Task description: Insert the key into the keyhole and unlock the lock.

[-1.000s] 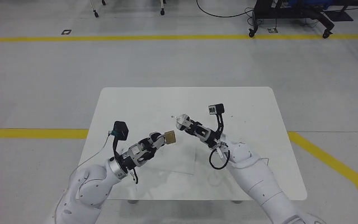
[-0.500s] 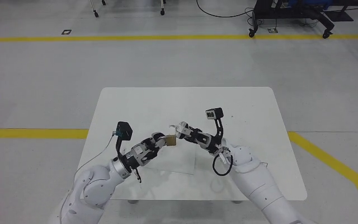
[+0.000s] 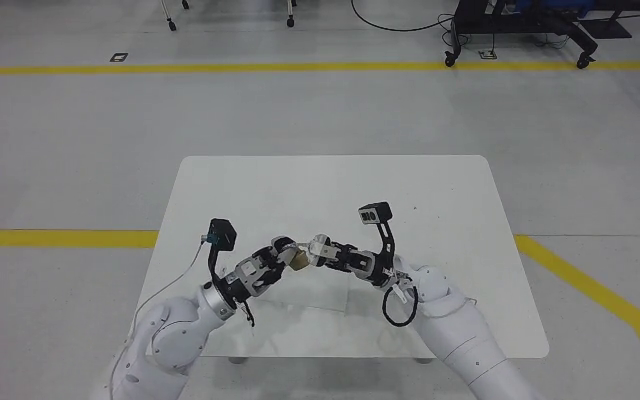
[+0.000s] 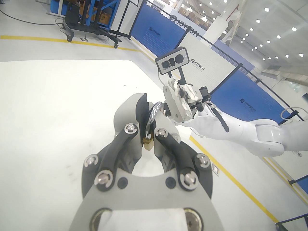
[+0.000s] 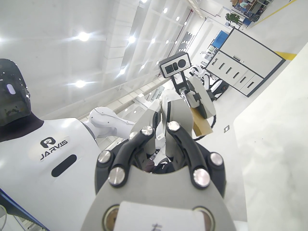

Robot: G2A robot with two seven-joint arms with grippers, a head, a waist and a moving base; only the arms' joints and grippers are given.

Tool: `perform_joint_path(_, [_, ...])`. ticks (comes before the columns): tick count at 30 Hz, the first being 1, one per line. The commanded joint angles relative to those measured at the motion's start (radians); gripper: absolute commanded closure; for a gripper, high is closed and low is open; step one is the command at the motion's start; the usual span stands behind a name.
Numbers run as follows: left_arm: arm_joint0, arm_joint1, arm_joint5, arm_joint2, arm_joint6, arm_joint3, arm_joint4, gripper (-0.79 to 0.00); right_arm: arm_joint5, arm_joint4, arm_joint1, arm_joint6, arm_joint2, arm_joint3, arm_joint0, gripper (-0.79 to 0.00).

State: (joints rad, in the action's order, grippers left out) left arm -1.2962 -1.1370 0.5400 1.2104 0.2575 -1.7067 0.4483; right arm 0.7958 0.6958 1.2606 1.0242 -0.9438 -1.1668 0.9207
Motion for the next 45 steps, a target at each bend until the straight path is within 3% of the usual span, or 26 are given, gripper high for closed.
perform_joint_path(1, [0.012, 0.001, -0.012, 0.008, 0.066, 0.028, -0.126, 0.0, 0.005, 0.009, -0.003, -0.005, -0.012, -0.018, 0.01, 0.0])
perform_joint_path(4, [0.051, 0.004, -0.073, 0.02, 0.242, 0.085, -0.39, 0.0, 0.009, 0.017, -0.014, -0.009, -0.041, -0.059, 0.032, 0.0])
perform_joint_path(9, [0.165, 0.007, -0.296, 0.044, 0.611, 0.233, -0.869, 0.0, 0.052, -0.03, -0.038, -0.052, -0.098, -0.122, 0.078, 0.0])
perform_joint_path(14, [0.27, -0.005, -0.456, 0.014, 0.847, 0.401, -1.119, 0.0, 0.14, -0.144, -0.051, -0.14, -0.126, -0.142, 0.108, 0.0])
perform_joint_path(17, [0.326, -0.014, -0.508, -0.018, 0.93, 0.486, -1.177, 0.0, 0.17, -0.188, -0.047, -0.17, -0.111, -0.128, 0.102, 0.0])
perform_joint_path(20, [0.357, -0.016, -0.506, -0.042, 0.962, 0.52, -1.142, 0.0, 0.194, -0.229, -0.04, -0.215, -0.105, -0.106, 0.092, 0.0])
perform_joint_path(30, [0.357, -0.016, -0.506, -0.042, 0.962, 0.52, -1.142, 0.0, 0.194, -0.229, -0.038, -0.226, -0.101, -0.105, 0.091, 0.0])
perform_joint_path(37, [0.296, -0.009, -0.535, -0.001, 0.94, 0.505, -1.206, 0.0, 0.166, -0.219, -0.041, -0.215, -0.104, -0.129, 0.097, 0.0])
perform_joint_path(45, [0.304, 0.004, -0.655, 0.002, 0.926, 0.483, -1.133, 0.0, 0.216, -0.618, -0.047, -0.275, -0.148, -0.254, 0.15, 0.0])
